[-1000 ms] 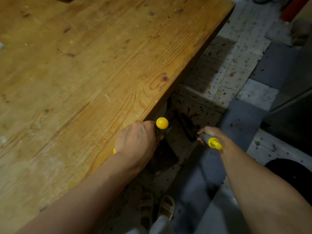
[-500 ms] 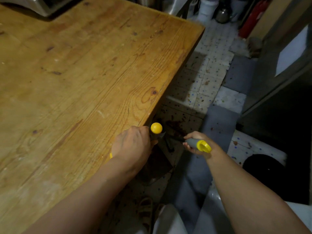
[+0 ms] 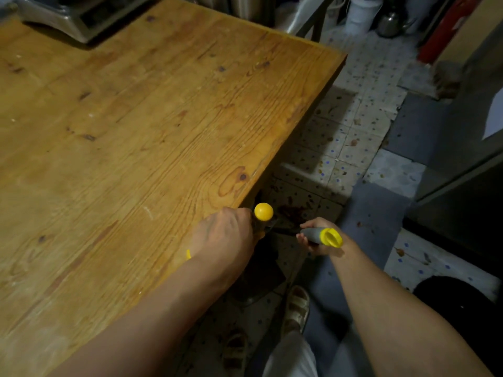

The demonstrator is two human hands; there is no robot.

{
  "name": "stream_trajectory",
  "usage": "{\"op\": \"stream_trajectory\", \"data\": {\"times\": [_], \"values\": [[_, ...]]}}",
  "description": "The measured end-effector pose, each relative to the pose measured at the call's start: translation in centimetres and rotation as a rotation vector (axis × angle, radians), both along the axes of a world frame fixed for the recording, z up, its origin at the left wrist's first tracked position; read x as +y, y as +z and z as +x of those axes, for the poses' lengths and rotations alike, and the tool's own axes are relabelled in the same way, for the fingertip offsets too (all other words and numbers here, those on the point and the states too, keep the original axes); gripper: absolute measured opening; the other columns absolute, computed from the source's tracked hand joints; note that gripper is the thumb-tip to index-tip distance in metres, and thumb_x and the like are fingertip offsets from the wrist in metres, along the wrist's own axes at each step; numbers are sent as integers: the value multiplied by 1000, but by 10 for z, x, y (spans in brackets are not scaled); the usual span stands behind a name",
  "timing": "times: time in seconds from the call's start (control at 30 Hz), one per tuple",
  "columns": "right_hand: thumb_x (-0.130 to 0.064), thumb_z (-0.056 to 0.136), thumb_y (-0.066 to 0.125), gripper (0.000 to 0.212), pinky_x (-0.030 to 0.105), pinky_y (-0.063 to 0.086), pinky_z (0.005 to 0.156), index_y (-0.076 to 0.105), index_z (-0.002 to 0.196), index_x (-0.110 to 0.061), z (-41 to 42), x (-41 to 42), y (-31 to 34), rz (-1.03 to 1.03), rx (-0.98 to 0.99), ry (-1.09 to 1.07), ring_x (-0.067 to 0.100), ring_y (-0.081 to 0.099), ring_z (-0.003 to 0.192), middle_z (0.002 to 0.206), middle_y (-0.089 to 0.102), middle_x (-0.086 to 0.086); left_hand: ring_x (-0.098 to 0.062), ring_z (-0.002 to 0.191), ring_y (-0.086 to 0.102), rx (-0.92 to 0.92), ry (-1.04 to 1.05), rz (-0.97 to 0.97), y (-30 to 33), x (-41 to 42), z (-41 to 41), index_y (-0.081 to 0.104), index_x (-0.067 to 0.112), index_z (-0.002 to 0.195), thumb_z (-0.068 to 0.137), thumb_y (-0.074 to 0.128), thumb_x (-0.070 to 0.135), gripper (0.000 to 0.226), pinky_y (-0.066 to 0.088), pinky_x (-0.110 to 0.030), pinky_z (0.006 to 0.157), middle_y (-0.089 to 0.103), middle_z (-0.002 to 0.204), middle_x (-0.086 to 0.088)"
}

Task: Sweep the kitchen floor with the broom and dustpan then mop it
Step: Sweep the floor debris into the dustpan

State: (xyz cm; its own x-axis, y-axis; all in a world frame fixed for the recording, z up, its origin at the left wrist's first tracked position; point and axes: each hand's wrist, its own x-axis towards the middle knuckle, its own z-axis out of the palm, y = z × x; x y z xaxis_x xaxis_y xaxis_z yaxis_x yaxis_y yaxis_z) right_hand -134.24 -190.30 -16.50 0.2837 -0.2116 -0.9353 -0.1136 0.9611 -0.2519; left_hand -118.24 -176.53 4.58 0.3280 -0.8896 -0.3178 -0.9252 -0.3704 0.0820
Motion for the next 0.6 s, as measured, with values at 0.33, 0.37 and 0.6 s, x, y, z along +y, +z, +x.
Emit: {"op": "stream_trajectory", "data": {"times": [0.33, 0.37, 0.6], "values": [[-13, 98, 37, 23, 12, 37, 27, 42, 78, -3, -46, -101, -3, -8, 82, 85, 14, 47, 23, 37, 50, 13, -23, 104, 60, -37, 10, 7, -1, -85, -35, 54, 25, 110, 93, 46, 51, 32, 36, -28, 69, 62, 107, -2], [-13, 98, 37, 22, 12, 36, 27, 41, 79, -4, -50, -110, -1, -22, 94, 94, 14, 46, 22, 36, 50, 13, -22, 104, 60, -43, 15, 4, -2, -92, -39, 54, 25, 109, 92, 46, 51, 32, 36, -28, 69, 62, 105, -2], [-10, 98, 38, 17, 12, 34, 25, 40, 81, -7, -69, -160, -4, -72, 134, 147, 15, 44, 20, 43, 50, 14, -20, 88, 61, 8, 65, 2, -5, -132, -62, 55, 26, 101, 93, 48, 47, 23, 35, -29, 64, 57, 86, 4]]}}
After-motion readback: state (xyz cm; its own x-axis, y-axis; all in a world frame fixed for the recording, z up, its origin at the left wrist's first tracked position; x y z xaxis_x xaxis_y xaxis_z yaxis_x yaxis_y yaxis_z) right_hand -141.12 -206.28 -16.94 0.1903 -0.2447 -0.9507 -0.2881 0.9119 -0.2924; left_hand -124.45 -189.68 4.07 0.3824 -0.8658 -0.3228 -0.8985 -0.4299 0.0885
